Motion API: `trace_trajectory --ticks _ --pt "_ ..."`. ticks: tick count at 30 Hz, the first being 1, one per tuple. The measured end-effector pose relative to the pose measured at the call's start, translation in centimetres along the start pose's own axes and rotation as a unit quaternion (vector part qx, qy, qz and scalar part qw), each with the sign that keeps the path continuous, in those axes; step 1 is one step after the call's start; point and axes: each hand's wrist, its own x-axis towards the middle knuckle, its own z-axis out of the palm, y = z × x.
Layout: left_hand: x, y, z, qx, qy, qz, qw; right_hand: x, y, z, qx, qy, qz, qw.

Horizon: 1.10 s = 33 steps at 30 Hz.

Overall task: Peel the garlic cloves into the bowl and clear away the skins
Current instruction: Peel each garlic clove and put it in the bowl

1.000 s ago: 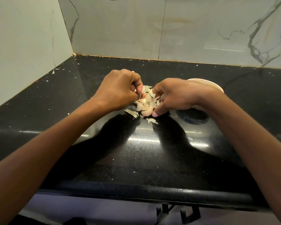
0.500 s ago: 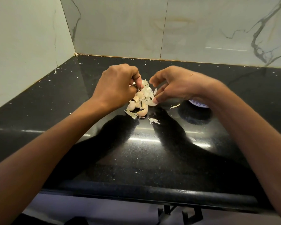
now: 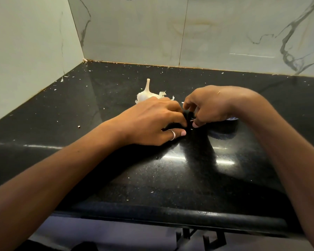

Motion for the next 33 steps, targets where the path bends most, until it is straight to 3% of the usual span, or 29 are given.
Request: trace_trajectory --ticks 4,10,17,25,29,33 --pt "-0.1 -0.7 -0.1 0.014 0.008 -0.026 1.000 0.8 -0.7 0.4 0.003 0.019 -0.002 1.000" --pt "-0.7 -1.8 -0.3 0.059 0.022 -0.042 0.997 2.7 -2.6 1.6 0.095 0.103 -0.033 0.990" --pt "-1.1 -2.1 -0.6 0.064 0.037 -0.042 0.996 3.4 -1.8 2.0 0.204 0.115 -0.045 0.971" --pt "-1.0 -2.4 -2.8 0.115 0.205 -0.121 0.965 1.6 -1.1 1.0 0.192 0.267 -0.112 0.938" --pt "-1.1 -2.4 -3.2 0.120 0.226 -0.192 0.947 1.0 -2.4 1.5 0.182 0.225 -0.197 0.937" --pt "-1.1 -2.9 -3.2 0.118 0.229 -0.211 0.943 1.1 -4.2 3.0 0.131 0.194 -0.245 0.941"
